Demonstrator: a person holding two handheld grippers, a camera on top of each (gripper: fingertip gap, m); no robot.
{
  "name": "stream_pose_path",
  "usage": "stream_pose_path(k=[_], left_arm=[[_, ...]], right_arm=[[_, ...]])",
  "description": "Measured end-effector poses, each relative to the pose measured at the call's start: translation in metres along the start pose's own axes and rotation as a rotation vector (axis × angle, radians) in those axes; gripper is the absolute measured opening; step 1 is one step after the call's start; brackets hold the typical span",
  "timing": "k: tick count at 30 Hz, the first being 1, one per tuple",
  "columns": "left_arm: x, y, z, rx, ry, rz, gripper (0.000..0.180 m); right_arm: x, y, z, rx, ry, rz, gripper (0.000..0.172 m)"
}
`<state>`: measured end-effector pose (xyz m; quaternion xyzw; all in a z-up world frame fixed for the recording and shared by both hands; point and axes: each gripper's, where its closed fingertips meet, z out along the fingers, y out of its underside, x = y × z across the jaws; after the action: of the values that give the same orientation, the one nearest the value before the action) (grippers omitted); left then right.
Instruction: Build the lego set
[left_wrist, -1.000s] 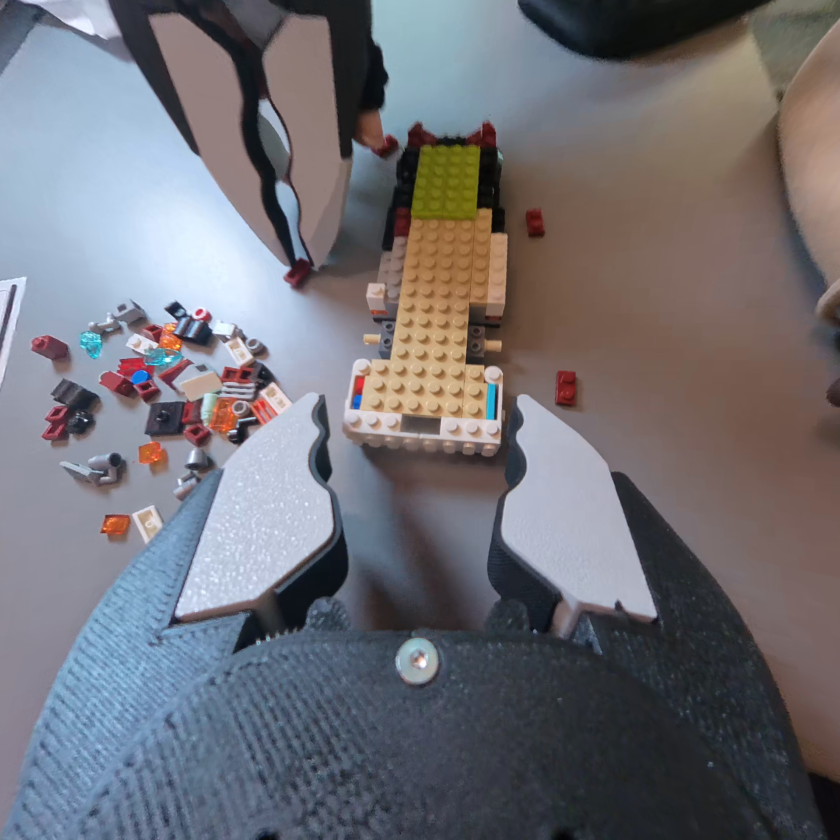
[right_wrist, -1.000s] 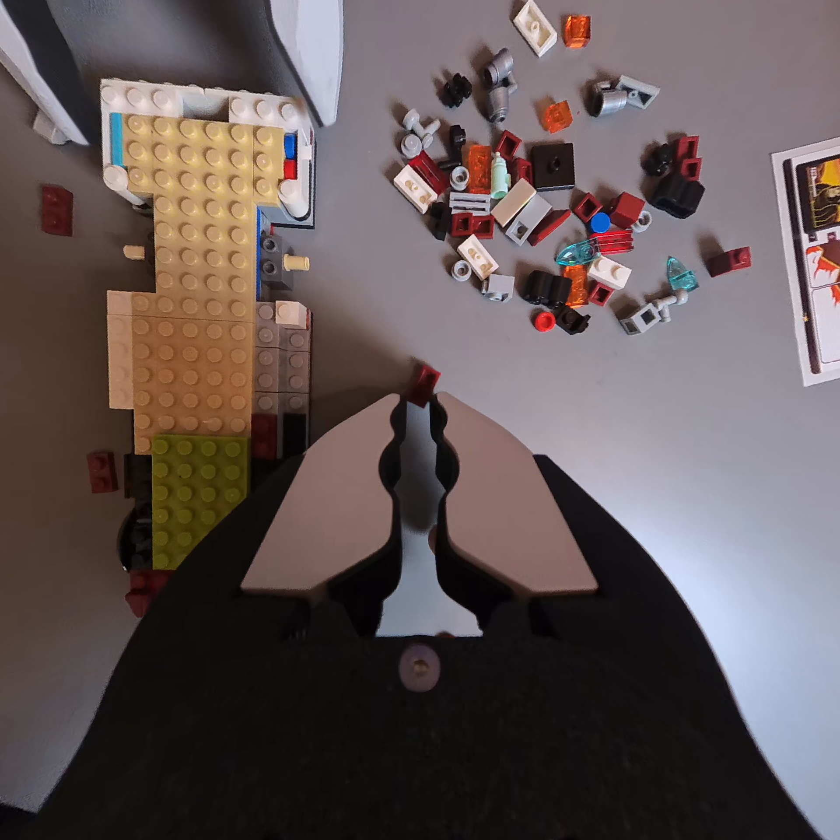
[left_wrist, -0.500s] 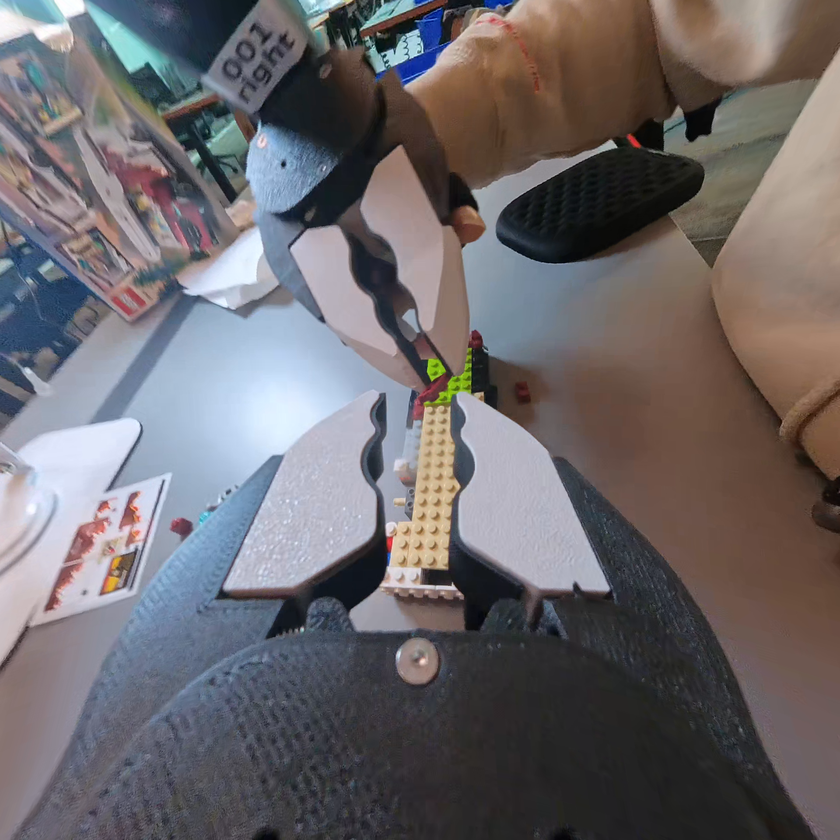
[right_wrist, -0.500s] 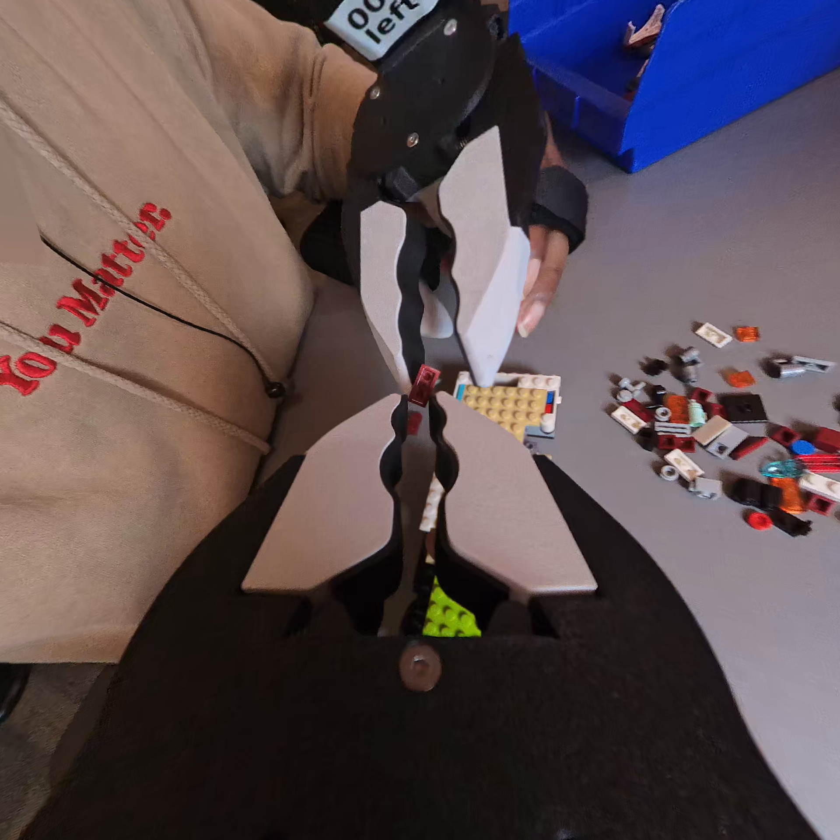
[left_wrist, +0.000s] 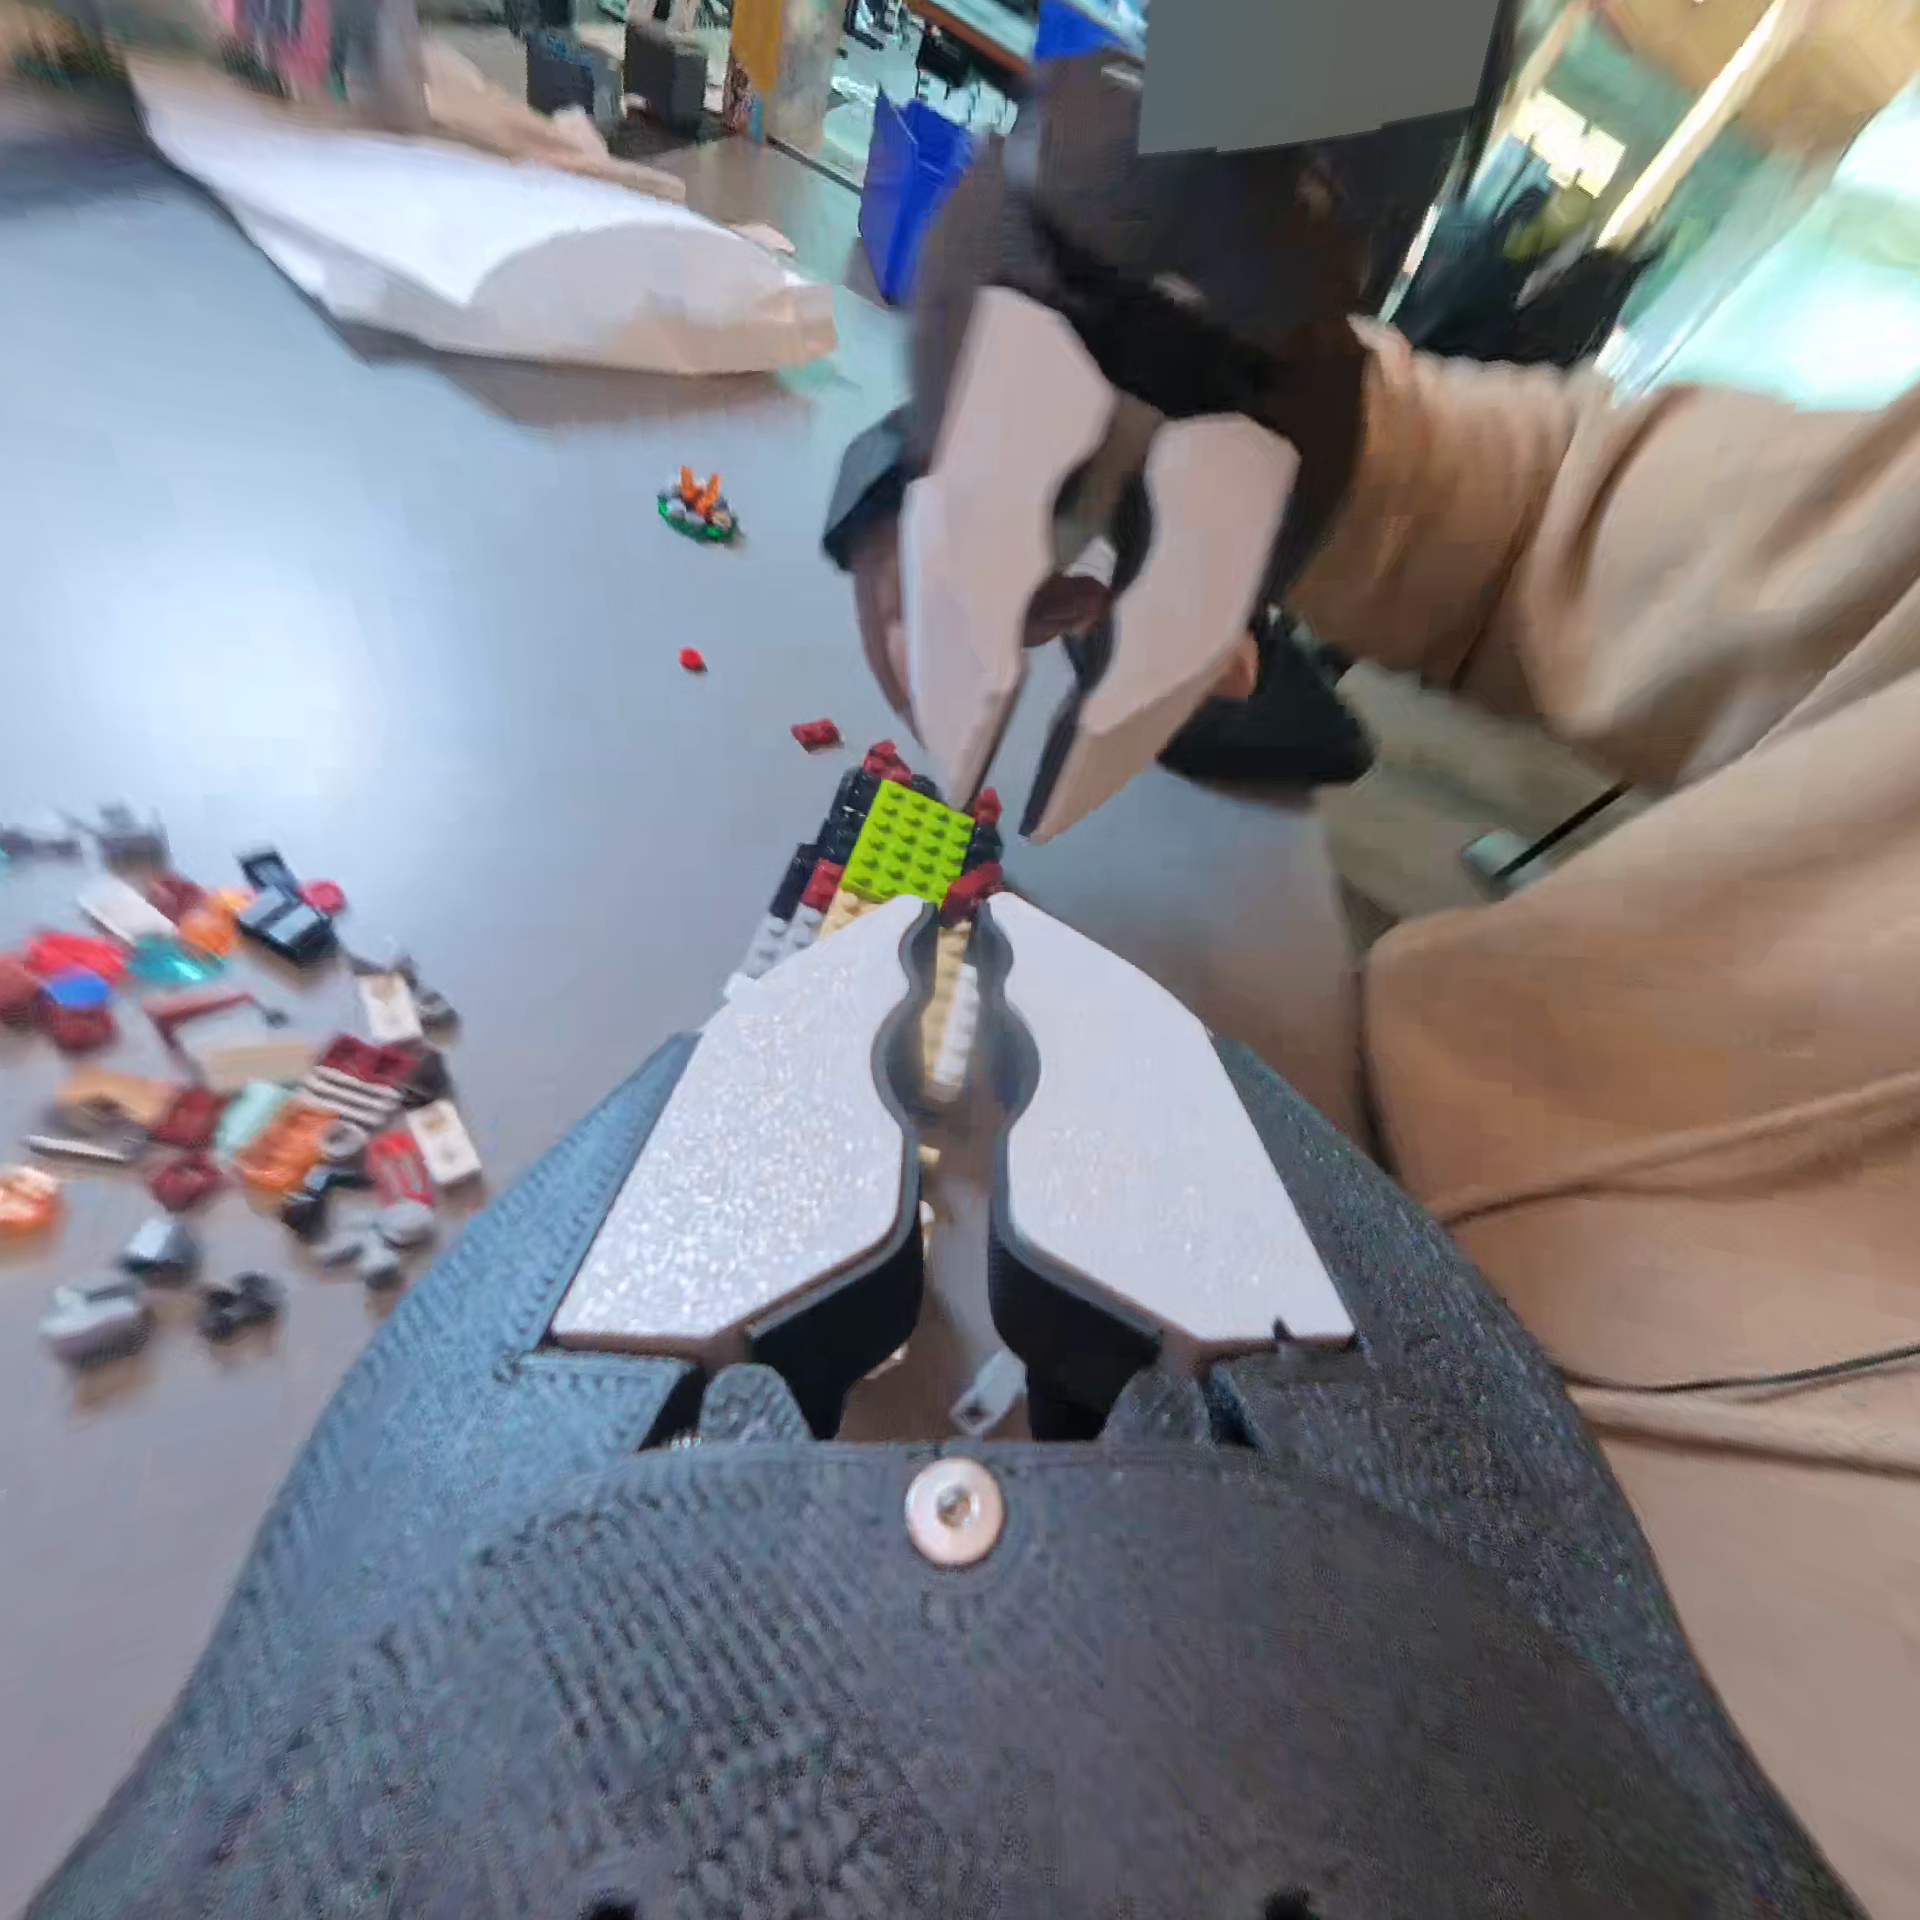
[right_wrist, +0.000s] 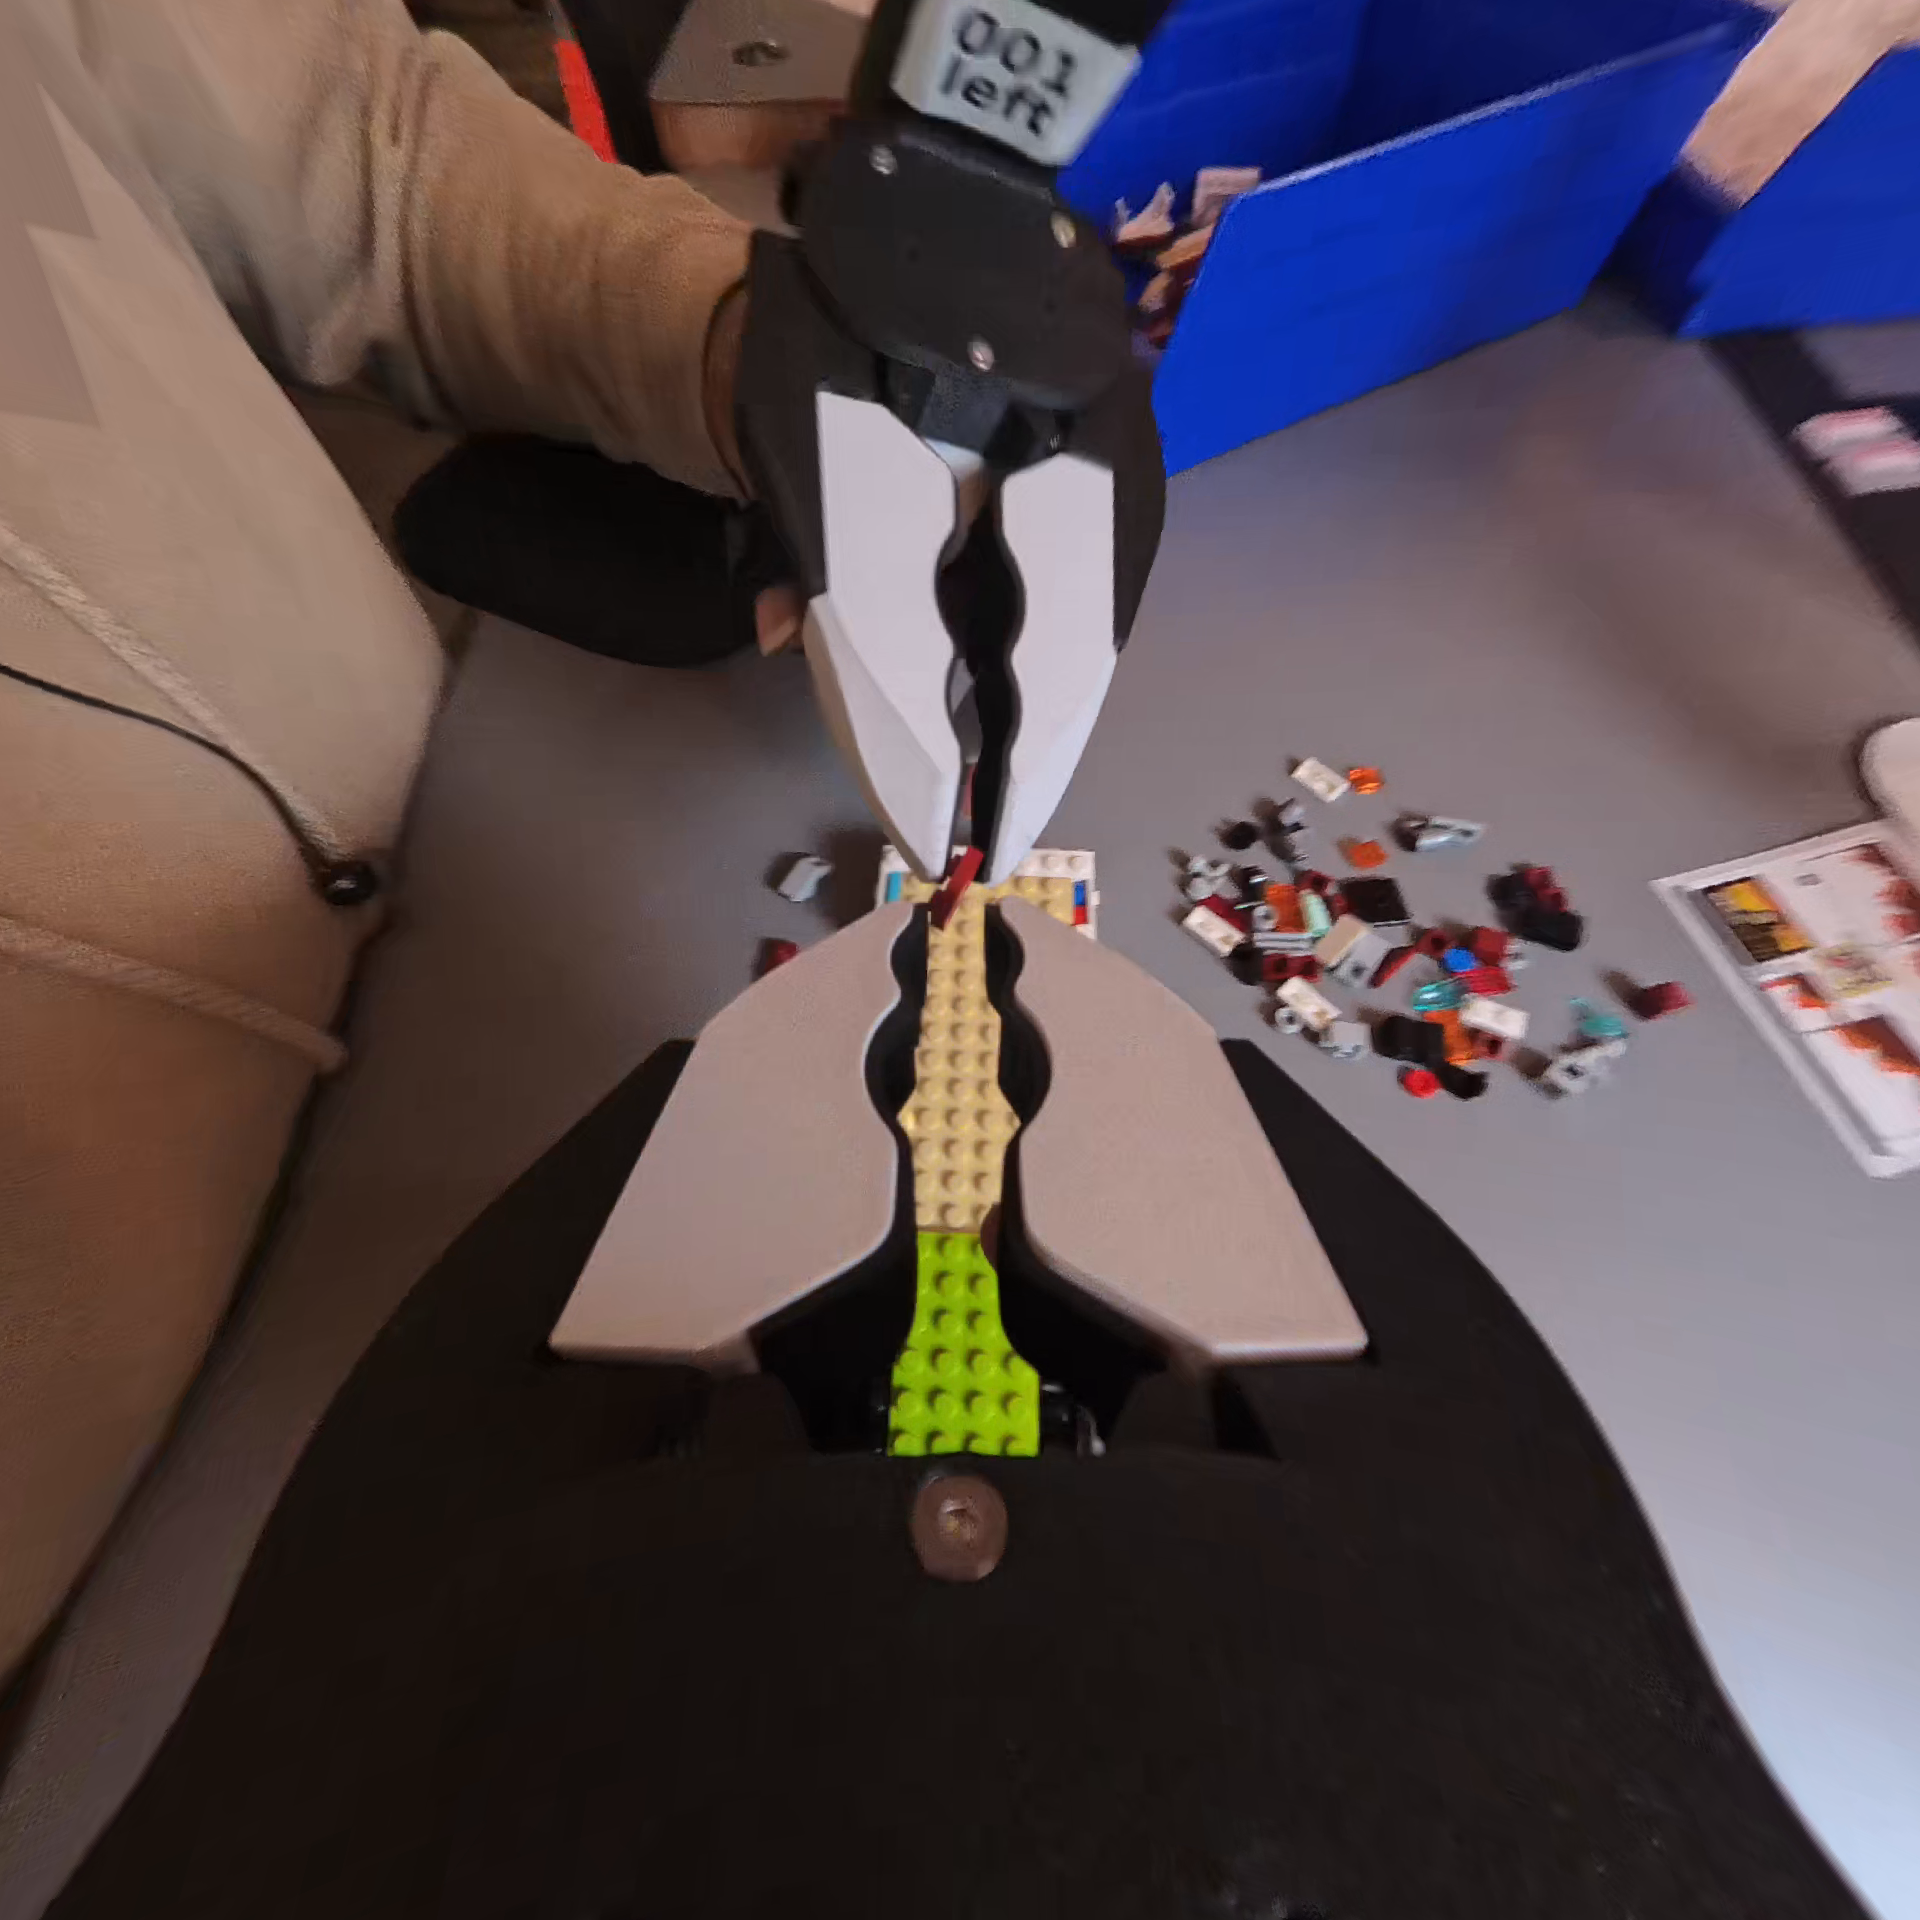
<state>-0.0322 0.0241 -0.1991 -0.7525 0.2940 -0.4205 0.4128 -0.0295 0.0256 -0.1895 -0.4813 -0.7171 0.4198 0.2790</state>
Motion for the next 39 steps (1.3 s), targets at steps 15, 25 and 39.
stream_pose_path(k=[15, 25, 39], left_arm=[[0.001, -0.007, -0.002, 0.107, 0.241, -0.519, 0.006], [0.015, -0.019, -0.011, 0.162, 0.358, -0.48, 0.01], [-0.004, -0.006, -0.002, 0.131, 0.206, -0.504, 0.003]], right_arm=[[0.007, -0.003, 0.011, -0.085, 0.503, -0.574, 0.008], [-0.002, -0.019, 0.003, 0.118, 0.363, -0.368, 0.008], [0.01, -0.002, 0.013, -0.094, 0.375, -0.399, 0.009]])
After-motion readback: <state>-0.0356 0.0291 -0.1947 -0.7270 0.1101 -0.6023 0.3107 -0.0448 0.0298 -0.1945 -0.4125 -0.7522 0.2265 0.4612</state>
